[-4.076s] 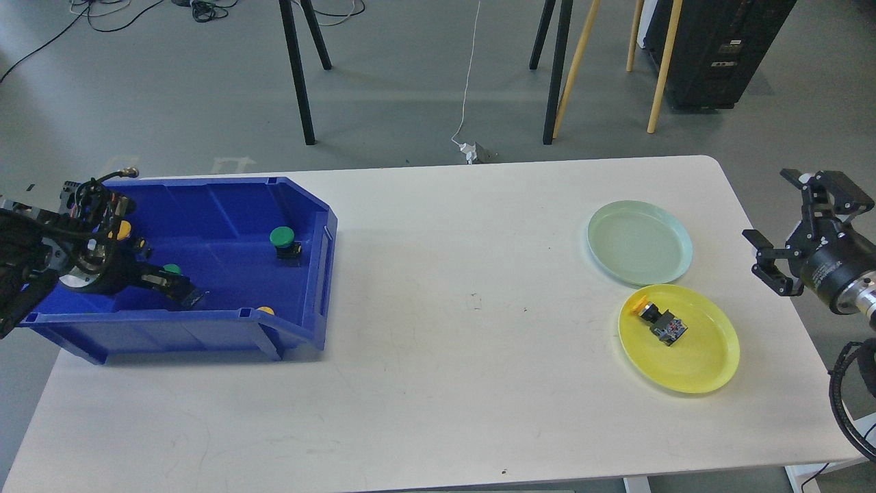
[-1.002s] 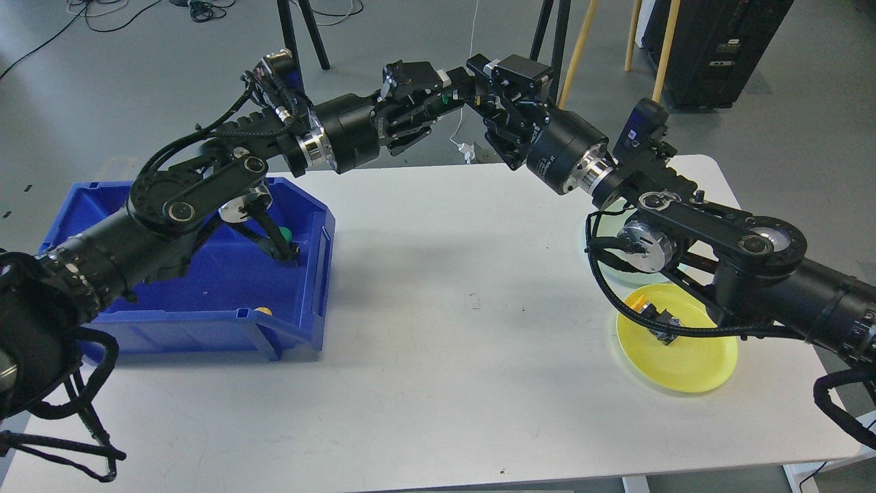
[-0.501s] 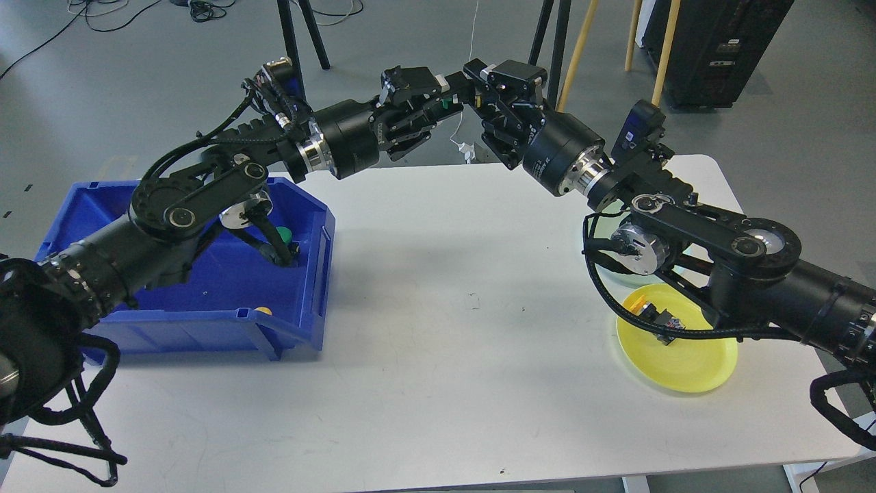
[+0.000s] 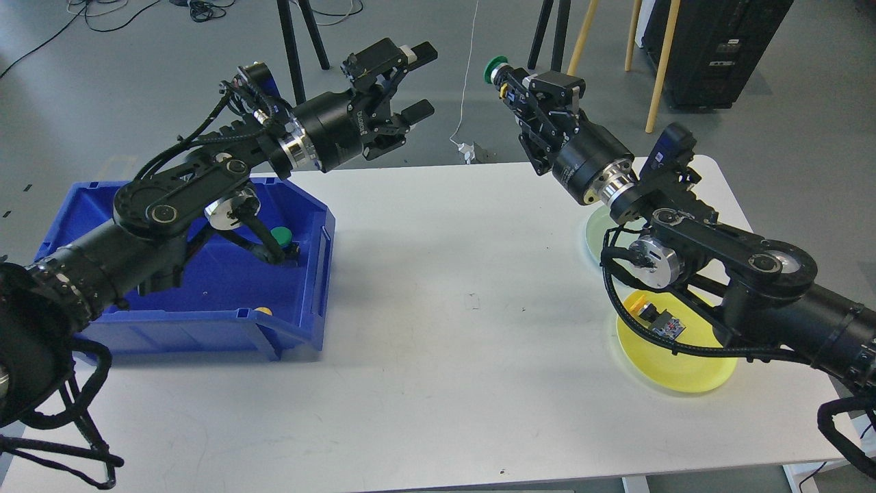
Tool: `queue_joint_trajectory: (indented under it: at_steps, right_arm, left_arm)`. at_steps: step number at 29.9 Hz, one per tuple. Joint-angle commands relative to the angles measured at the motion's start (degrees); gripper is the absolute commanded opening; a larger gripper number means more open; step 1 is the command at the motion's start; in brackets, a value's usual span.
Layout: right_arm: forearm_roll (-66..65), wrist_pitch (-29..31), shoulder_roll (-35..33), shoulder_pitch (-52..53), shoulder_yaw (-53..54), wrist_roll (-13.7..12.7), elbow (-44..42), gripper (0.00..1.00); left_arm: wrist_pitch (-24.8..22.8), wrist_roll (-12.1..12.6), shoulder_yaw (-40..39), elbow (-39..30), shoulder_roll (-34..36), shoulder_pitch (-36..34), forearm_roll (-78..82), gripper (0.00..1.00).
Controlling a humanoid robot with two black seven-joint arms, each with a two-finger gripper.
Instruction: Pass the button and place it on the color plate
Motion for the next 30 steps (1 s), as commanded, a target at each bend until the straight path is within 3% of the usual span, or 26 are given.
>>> queue_joint_trajectory:
  at_steps: [1, 5, 8, 10, 14, 15, 17, 18, 19, 20, 24, 30]
  right_arm:
    - [5.39, -2.01, 0.34, -5.18, 6.66, -2.17, -1.35, 0.01]
    - [18.67, -8.25, 1.13, -8.19, 8.18, -9.46, -10.65, 0.01]
    - [22.47, -9.58, 4.11, -8.63, 7.48, -15.53, -17.95, 0.01]
    - [22.38, -10.37, 5.61, -8.63, 6.6, -17.73, -22.17, 0.01]
    - [22.38, -10.02, 7.81, -8.19, 5.37, -18.62, -28.51, 0.04]
    - [22.38, -10.11, 8.25, -8.01, 5.1, -18.71, -29.22, 0.08]
    - [22.47, -10.64, 8.6, -7.92, 5.1, -18.8, -30.27, 0.33]
    - [22.47, -10.72, 8.6, -7.75, 5.45, -18.8, -30.1, 0.55]
    - [22.65, -10.73, 8.6, -7.66, 5.63, -18.8, -29.84, 0.88]
    - [22.73, -10.73, 8.6, -7.75, 5.8, -18.71, -29.58, 0.97]
    - [23.0, -10.73, 7.21, -8.45, 9.48, -18.71, -26.07, 1.0]
    - [23.17, -10.2, 1.67, -11.43, 20.11, -18.71, -13.87, 1.0]
  left_arm:
    - [-0.01, 0.01, -0.21, 0.0, 0.71, -0.01, -0.44, 0.99]
    - [-0.01, 0.01, -0.47, 0.0, 1.24, 0.08, -2.19, 0.99]
    - [-0.01, 0.01, -0.47, 0.0, 1.24, -0.01, -2.37, 0.99]
    - [-0.01, 0.01, -0.47, 0.0, 1.07, 0.08, -2.37, 0.99]
    - [-0.01, 0.01, -0.47, 0.0, 1.24, 0.08, -2.37, 0.99]
    - [-0.01, 0.01, -0.39, 0.0, 1.24, 0.25, -2.37, 0.99]
    - [-0.01, 0.01, -0.47, 0.0, 1.24, 0.61, -2.37, 0.99]
    - [-0.01, 0.01, -0.47, 0.0, 1.24, 0.69, -2.37, 0.99]
    - [-0.01, 0.01, -0.47, 0.0, 1.24, 0.69, -2.46, 0.99]
    - [-0.01, 0.01, -0.56, -0.09, 1.33, 0.69, -2.46, 0.99]
    - [-0.01, 0.01, -1.7, -0.09, 3.61, 0.96, -2.55, 0.99]
    - [-0.01, 0.01, -5.3, 0.0, 7.91, 2.45, -3.51, 0.99]
